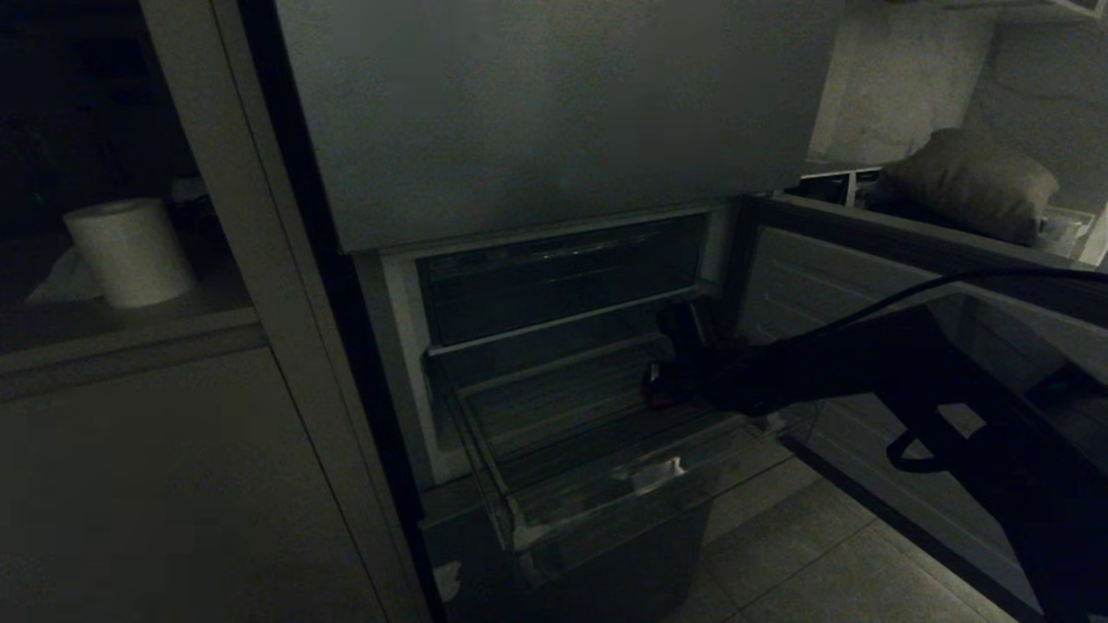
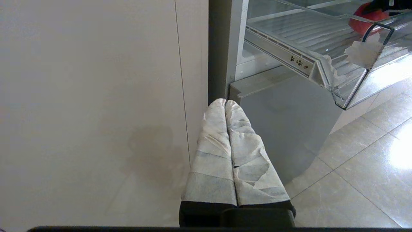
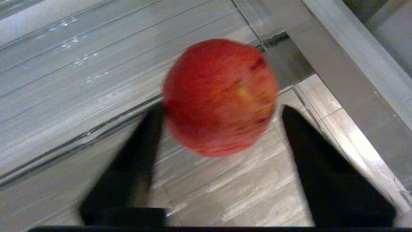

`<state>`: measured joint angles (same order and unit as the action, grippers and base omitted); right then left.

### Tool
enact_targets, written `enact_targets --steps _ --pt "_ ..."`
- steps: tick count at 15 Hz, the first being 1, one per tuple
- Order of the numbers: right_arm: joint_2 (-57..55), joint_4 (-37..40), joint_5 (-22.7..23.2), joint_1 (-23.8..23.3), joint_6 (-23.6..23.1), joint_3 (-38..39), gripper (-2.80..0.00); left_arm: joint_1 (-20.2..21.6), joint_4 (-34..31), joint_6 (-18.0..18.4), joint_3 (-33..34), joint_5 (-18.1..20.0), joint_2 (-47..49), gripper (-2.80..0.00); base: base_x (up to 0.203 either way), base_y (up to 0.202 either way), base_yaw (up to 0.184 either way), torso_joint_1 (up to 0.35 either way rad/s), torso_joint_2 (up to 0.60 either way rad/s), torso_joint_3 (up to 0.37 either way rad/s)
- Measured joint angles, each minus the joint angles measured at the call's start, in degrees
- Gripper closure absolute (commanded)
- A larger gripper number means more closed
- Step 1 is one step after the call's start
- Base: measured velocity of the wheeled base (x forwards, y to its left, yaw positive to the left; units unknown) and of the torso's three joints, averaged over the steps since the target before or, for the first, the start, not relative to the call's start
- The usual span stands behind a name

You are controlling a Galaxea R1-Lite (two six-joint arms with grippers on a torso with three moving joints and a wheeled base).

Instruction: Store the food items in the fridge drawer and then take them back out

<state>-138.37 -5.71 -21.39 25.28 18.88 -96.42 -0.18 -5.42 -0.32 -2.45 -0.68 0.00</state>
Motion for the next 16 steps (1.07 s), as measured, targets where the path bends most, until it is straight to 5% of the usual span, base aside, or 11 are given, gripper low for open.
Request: enact_targets --steps 16 --pt "10.9 3.3 -0.6 0.7 -0.4 0.0 0.0 0.0 0.0 0.0 0.0 0.0 0.0 0.0 0.0 0.0 0.0 0.0 0.0 0.0"
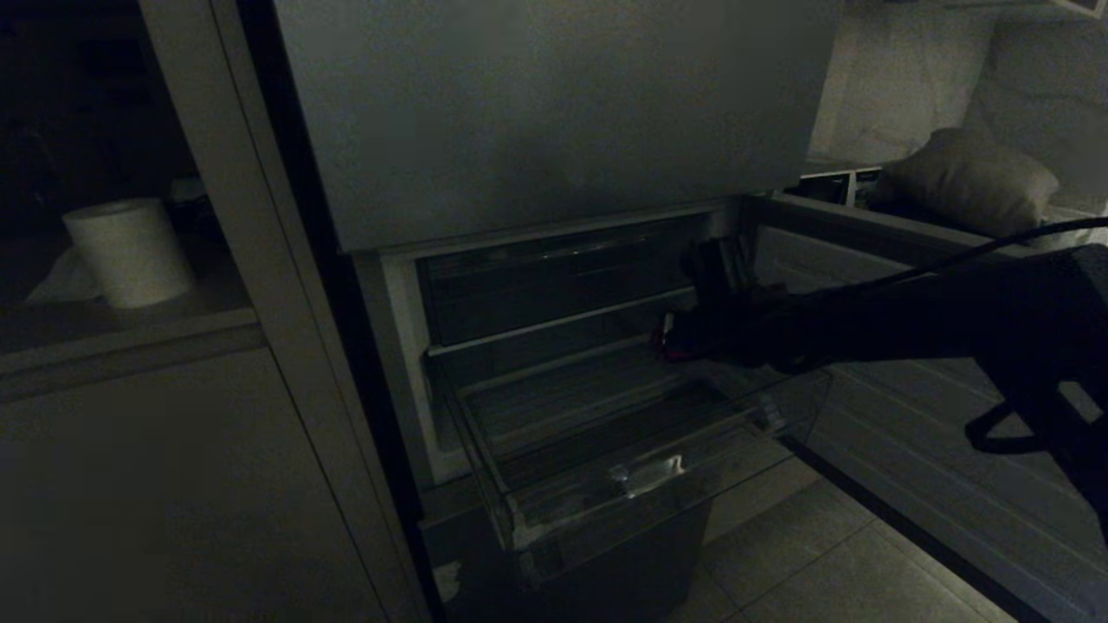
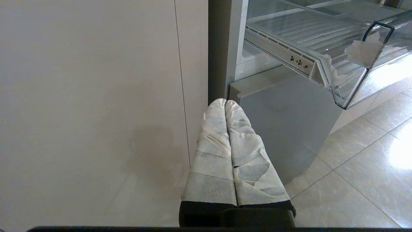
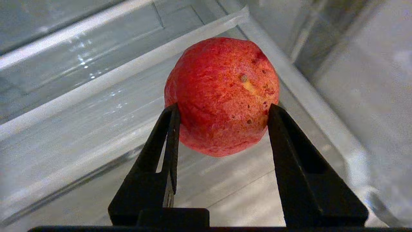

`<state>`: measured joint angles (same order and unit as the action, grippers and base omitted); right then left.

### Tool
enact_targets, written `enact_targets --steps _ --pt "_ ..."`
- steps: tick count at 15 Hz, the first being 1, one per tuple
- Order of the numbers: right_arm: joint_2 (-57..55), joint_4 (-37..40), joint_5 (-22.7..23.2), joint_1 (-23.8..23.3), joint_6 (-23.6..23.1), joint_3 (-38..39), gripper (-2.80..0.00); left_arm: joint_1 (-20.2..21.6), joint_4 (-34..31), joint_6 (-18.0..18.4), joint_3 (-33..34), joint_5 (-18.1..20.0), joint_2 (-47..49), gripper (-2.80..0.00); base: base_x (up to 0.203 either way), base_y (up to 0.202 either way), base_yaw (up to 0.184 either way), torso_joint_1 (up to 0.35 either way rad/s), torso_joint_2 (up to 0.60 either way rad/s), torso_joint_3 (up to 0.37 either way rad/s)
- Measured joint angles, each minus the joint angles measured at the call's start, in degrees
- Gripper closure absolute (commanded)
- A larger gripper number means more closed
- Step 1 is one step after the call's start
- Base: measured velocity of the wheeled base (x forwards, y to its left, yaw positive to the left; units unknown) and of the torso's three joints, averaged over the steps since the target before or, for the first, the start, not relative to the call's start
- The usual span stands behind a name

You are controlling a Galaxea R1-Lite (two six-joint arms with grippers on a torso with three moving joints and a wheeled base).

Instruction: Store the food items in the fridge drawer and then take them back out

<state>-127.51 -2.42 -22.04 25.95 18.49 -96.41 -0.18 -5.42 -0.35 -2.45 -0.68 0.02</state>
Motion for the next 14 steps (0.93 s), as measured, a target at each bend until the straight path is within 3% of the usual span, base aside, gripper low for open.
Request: enact_targets --steps 10,14 --pt "31.0 1.7 -0.8 5.5 -0.1 26.1 0.0 0.0 0.0 0.0 0.0 0.0 0.0 0.0 0.0 0.0 0.0 0.0 0.0 0.0" --pt "45.9 6.1 -1.7 6.6 -0.6 32.4 0.0 0.0 0.0 0.0 0.0 0.0 0.0 0.0 0.0 0.0 0.0 0.0 0.0 0.0"
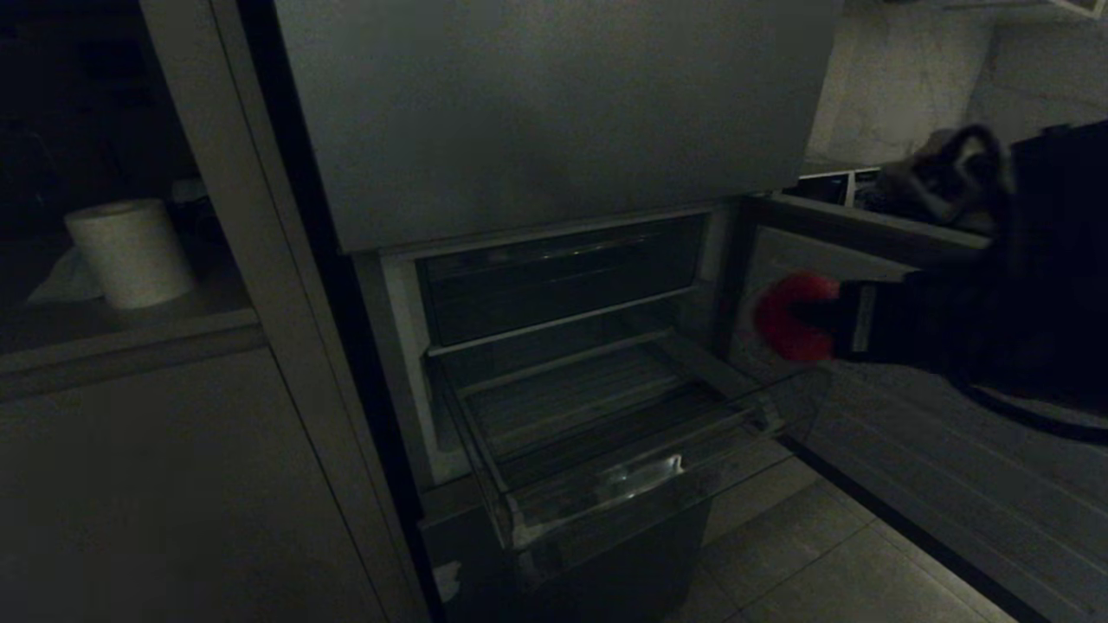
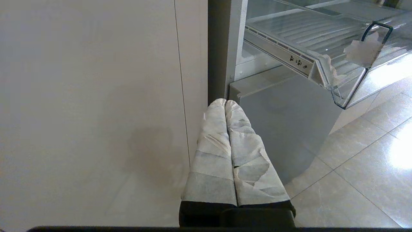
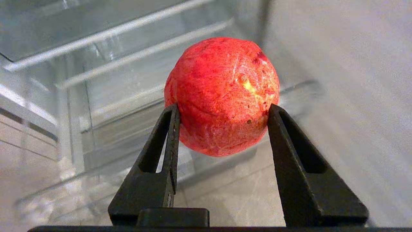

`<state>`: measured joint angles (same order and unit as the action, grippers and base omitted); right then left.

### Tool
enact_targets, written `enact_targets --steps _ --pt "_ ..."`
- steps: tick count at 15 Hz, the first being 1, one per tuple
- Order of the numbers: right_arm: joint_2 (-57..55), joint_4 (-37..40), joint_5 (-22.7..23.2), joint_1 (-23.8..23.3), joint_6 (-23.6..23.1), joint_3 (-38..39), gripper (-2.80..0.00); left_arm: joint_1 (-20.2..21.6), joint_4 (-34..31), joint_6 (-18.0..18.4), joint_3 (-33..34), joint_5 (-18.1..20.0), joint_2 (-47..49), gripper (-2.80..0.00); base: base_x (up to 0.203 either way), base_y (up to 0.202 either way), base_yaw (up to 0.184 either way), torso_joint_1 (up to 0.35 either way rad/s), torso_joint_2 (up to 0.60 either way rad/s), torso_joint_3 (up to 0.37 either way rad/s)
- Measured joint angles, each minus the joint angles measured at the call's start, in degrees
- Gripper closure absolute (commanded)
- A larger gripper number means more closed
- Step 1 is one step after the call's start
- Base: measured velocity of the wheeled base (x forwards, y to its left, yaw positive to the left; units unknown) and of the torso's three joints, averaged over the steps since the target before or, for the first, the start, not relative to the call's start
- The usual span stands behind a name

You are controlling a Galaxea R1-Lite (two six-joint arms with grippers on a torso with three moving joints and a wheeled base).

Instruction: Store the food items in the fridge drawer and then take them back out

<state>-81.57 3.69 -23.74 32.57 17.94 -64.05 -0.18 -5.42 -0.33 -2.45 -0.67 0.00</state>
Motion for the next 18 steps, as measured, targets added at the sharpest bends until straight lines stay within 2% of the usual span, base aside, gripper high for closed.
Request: enact_targets --steps 2,3,5,7,10,13,18 --pt "7.7 3.5 -1.1 -1.3 -2.0 -0.5 0.0 0.0 0.0 0.0 0.0 0.0 0.0 0.0 0.0 0.0 0.0 0.0 0.0 0.0" --pt "11.1 4.9 -1.5 -3.5 -3.5 -1.5 0.0 0.0 0.0 0.0 0.0 0.0 0.0 0.0 0.0 0.0 0.0 0.0 0.0 0.0" --pt "16.2 5.9 -1.9 -10.3 -7.2 -3.6 0.0 0.0 0.0 0.0 0.0 0.0 0.0 0.0 0.0 0.0 0.0 0.0 0.0 0.0" --pt "19.6 6.1 -2.0 -19.3 -10.4 -7.3 0.0 0.0 0.0 0.0 0.0 0.0 0.0 0.0 0.0 0.0 0.0 0.0 0.0 0.0" --pt "21.0 6.0 -2.0 -34.6 -11.8 -14.8 0.0 0.0 0.0 0.0 0.0 0.0 0.0 0.0 0.0 0.0 0.0 0.0 0.0 0.0" --pt "19.0 4.1 -1.0 -50.9 -11.4 -18.8 0.0 0.0 0.0 0.0 0.0 0.0 0.0 0.0 0.0 0.0 0.0 0.0 0.0 0.0" --pt "9.2 -4.5 10.1 -83.0 -6.9 -19.7 0.0 0.0 0.0 0.0 0.0 0.0 0.0 0.0 0.0 0.0 0.0 0.0 0.0 0.0"
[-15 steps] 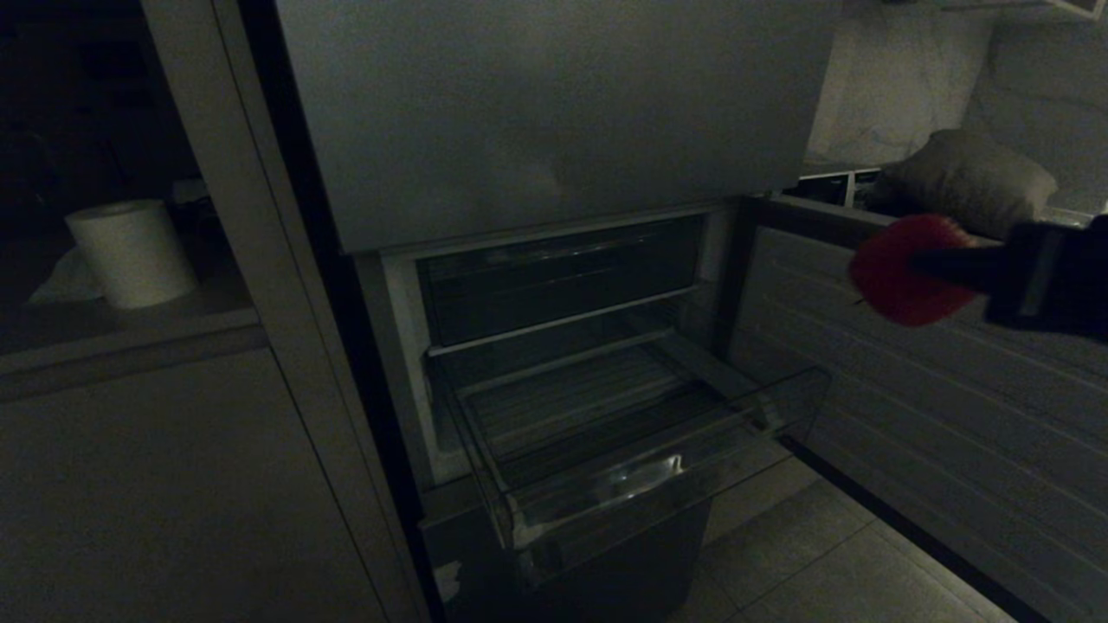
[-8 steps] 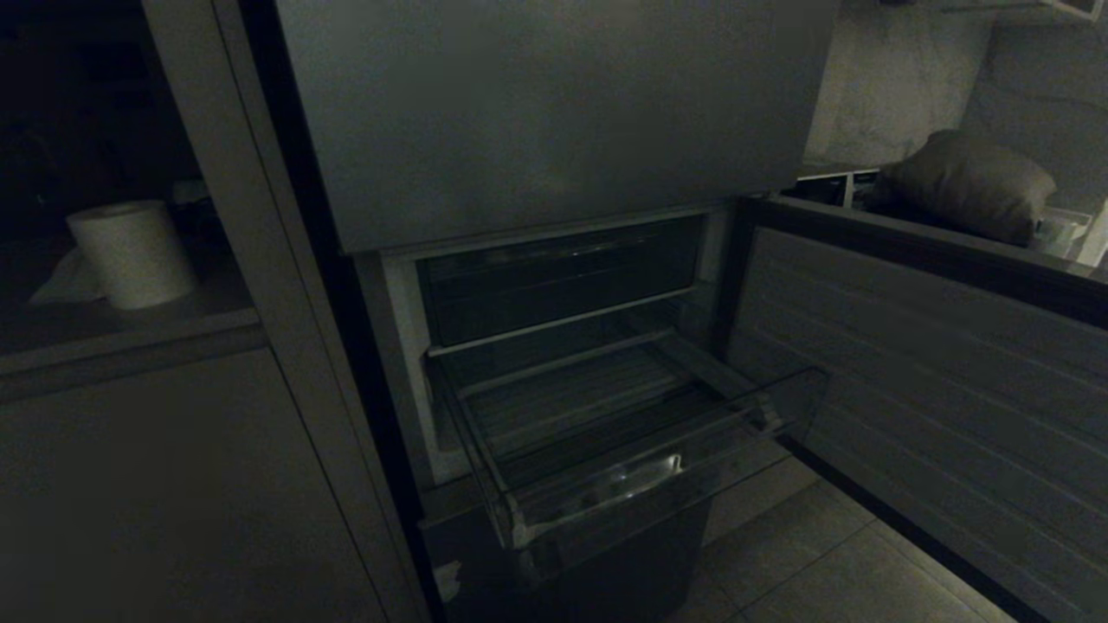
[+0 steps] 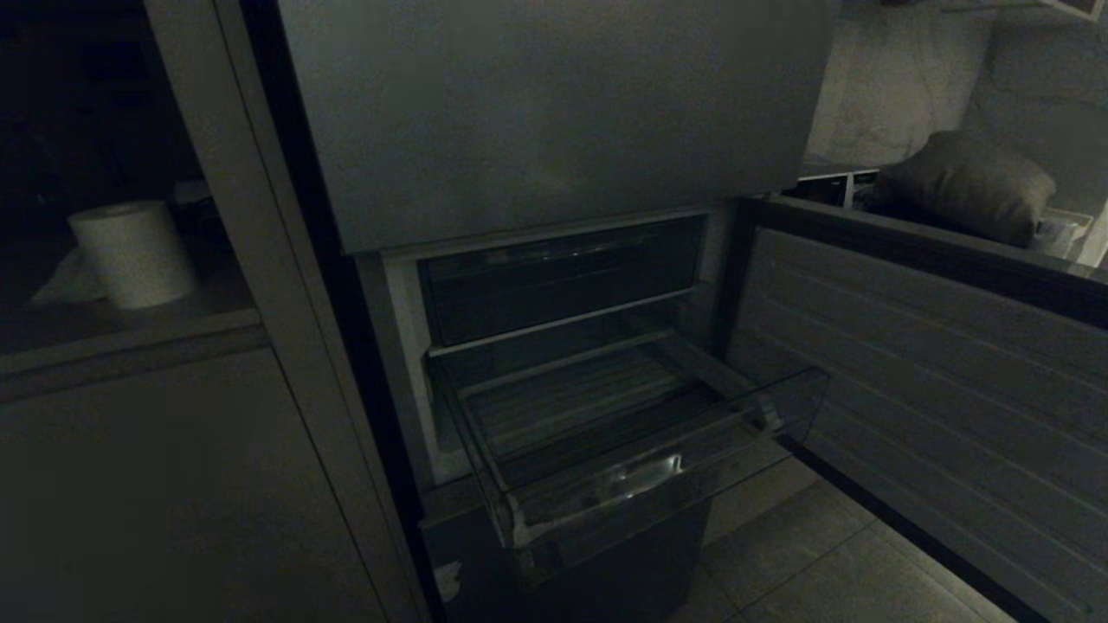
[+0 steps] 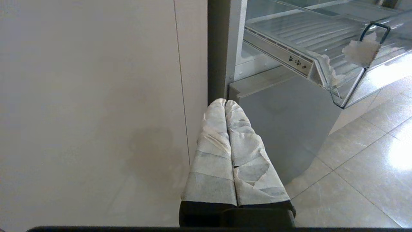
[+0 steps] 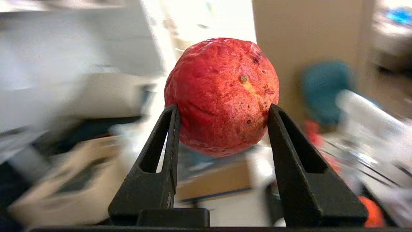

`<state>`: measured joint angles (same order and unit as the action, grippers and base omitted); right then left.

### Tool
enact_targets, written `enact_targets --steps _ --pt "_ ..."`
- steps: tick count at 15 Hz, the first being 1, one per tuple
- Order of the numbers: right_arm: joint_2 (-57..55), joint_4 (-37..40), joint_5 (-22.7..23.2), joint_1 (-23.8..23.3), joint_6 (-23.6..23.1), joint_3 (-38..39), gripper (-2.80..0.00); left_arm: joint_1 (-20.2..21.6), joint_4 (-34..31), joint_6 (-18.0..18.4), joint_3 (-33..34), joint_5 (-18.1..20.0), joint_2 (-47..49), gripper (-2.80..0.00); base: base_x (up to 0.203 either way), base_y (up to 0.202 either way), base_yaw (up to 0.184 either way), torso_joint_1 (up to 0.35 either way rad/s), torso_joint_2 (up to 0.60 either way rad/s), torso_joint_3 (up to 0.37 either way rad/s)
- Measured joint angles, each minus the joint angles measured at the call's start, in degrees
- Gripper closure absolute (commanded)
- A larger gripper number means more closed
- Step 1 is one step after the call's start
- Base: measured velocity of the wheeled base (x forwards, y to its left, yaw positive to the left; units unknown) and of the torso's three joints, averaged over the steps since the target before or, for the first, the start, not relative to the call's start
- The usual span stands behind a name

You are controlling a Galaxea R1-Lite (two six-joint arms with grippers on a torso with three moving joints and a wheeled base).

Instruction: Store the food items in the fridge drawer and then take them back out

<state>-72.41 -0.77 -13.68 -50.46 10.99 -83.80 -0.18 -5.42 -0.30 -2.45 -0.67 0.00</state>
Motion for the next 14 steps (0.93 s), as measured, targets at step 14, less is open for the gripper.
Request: enact_targets --steps 14 --pt "-34.8 -11.3 26.2 -22.5 1.2 13.8 0.0 0.0 0.0 0.0 0.0 0.0 0.0 0.0 0.0 0.0 0.0 0.0 0.0 0.0"
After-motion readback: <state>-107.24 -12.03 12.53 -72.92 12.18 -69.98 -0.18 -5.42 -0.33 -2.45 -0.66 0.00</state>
